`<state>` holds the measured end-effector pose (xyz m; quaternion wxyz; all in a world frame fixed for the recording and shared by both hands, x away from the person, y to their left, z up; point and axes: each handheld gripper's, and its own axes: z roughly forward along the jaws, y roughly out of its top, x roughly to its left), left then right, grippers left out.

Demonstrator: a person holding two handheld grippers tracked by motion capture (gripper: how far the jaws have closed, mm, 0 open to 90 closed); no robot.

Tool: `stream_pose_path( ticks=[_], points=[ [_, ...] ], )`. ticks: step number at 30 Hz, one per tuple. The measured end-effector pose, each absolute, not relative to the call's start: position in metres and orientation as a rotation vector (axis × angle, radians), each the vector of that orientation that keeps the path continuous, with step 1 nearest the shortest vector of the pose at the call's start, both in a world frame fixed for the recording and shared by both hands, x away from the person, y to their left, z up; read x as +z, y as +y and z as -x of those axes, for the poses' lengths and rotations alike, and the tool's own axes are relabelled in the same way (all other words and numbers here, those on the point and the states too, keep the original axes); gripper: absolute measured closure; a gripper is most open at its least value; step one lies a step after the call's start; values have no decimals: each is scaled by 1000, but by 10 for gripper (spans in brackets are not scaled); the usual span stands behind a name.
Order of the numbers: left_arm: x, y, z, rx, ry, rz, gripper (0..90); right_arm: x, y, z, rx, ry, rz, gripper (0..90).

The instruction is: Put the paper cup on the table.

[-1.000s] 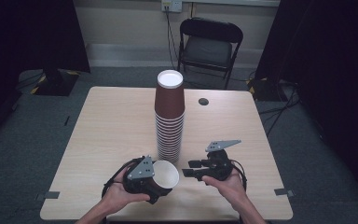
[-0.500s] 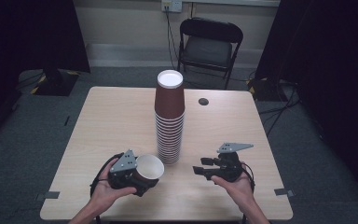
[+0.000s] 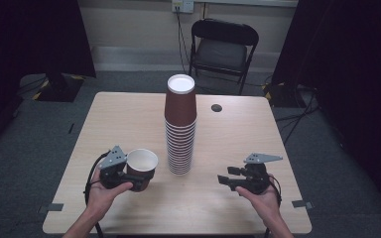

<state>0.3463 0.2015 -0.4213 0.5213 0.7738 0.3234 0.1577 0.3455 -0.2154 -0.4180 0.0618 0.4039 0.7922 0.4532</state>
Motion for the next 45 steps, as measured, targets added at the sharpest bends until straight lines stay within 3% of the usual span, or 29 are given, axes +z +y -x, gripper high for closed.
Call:
stream_pose_path(
  ticks=[3, 14, 28, 45],
  points=[
    [-419, 204, -351, 479, 798, -1833, 101, -422, -219, -345, 1355, 2390, -1233, 412],
    [-415, 209, -373, 577, 874, -1758, 97, -427, -224, -339, 1353, 2369, -1226, 400],
    [-416, 216, -419, 603, 966, -1700, 93, -430, -229, -335, 1349, 2358, -1262, 402],
    [-456, 211, -462, 628, 1044, -1675, 83, -435, -223, -340, 1353, 2388, -1257, 410]
  ],
)
